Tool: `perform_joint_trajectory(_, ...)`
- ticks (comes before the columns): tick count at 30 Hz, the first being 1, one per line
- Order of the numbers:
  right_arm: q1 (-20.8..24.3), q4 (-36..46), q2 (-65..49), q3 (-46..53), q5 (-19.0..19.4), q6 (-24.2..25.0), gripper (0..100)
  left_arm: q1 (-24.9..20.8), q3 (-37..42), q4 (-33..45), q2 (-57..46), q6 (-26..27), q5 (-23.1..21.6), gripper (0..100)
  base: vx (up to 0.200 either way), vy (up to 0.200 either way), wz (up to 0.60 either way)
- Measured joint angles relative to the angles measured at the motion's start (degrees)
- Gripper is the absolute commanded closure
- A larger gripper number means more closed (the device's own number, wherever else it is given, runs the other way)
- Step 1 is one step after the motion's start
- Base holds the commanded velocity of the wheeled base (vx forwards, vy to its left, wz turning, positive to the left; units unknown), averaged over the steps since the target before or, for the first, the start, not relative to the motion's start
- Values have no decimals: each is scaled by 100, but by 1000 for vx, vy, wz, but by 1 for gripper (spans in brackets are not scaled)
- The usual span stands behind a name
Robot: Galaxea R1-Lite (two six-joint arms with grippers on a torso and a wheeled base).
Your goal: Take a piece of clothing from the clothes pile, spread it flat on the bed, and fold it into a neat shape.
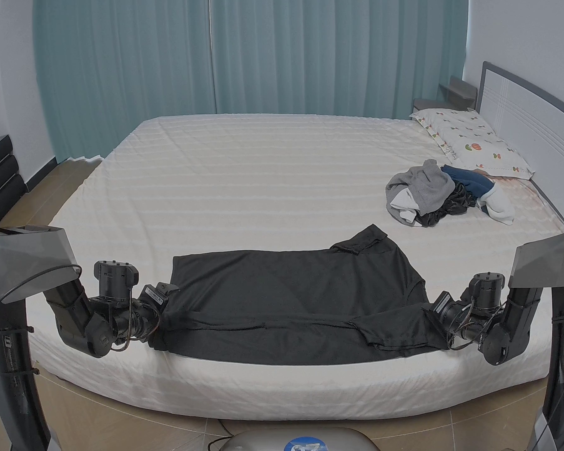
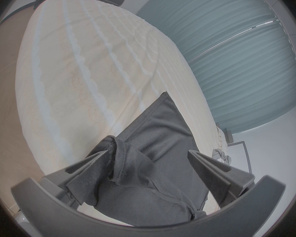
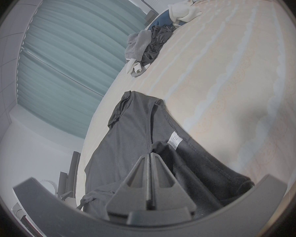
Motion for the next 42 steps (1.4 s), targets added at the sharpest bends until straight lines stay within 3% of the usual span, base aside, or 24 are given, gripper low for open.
perform_joint_trajectory(6, -21, -9, 35, -15, 41, 0, 100, 2, 13, -38, 22, 38, 9, 0, 0, 0, 0)
perform_joint_trajectory(7, -37, -11, 39, -22, 78, -2, 0, 2, 13, -38, 24, 38, 9, 0, 0, 0, 0)
perform_joint_trajectory(14, -138, -269, 68, 13, 261, 57, 0, 13, 7, -40, 24, 9, 2, 0, 0, 0, 0)
perform_joint_trajectory(24, -414, -1037, 24, 366, 446, 503, 0, 105, -17, -40, -78, -52, 63, 0, 0, 0, 0)
perform_joint_trajectory(27, -506, -1044, -6, 391, 463, 613, 0, 193, -26, -40, -212, -304, 60, 0, 0, 0, 0)
perform_joint_trajectory(32, -608, -1046, -72, 402, 589, 991, 0, 284, -23, -24, -552, -767, -169, 0, 0, 0, 0)
perform_joint_trajectory(42, -586, -1046, -77, 427, 644, 1101, 0, 144, 243, 38, -1009, -853, -605, 0, 0, 0, 0)
